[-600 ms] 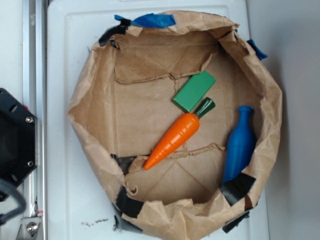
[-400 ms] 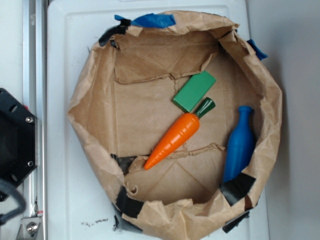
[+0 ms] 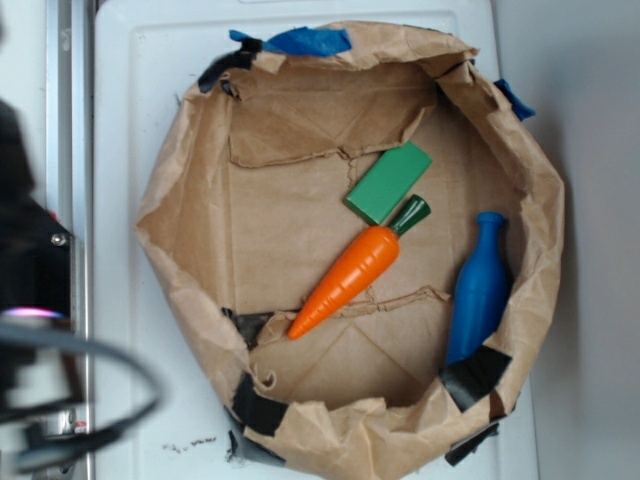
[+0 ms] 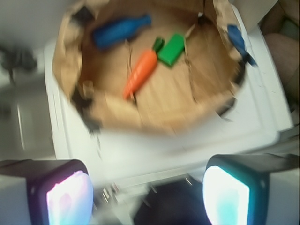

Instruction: Grab the carrot.

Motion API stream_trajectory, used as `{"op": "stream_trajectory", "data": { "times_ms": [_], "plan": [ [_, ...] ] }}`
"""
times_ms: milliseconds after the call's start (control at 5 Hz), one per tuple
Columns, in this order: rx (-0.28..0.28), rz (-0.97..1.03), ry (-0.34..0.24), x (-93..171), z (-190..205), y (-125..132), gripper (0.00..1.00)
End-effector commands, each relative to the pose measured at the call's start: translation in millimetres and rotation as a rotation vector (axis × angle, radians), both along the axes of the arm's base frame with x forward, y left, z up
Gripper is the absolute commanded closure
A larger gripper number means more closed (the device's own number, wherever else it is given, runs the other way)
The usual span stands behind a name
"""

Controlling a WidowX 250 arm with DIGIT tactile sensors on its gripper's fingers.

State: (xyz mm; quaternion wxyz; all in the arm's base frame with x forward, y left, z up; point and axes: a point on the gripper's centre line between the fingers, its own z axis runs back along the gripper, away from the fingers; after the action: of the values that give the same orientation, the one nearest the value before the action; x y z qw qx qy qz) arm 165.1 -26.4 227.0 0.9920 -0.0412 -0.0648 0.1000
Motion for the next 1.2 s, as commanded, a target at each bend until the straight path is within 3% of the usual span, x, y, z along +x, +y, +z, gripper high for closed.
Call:
{"op": "stream_trajectory", "data": {
  "times_ms": [0,400,600,1000],
  "plan": [
    [-0.086,0.223,-0.040,66.8,-19.2,7.9,0.00],
    [-0.051,0.376,-0.077,89.3,-86.2,29.5,0.00],
    [-0.052,0.377,-0.099,82.4,-110.7,33.9,0.00],
    [-0.065,0.419,-0.039,96.6,-145.3,17.8,0.00]
  ]
}}
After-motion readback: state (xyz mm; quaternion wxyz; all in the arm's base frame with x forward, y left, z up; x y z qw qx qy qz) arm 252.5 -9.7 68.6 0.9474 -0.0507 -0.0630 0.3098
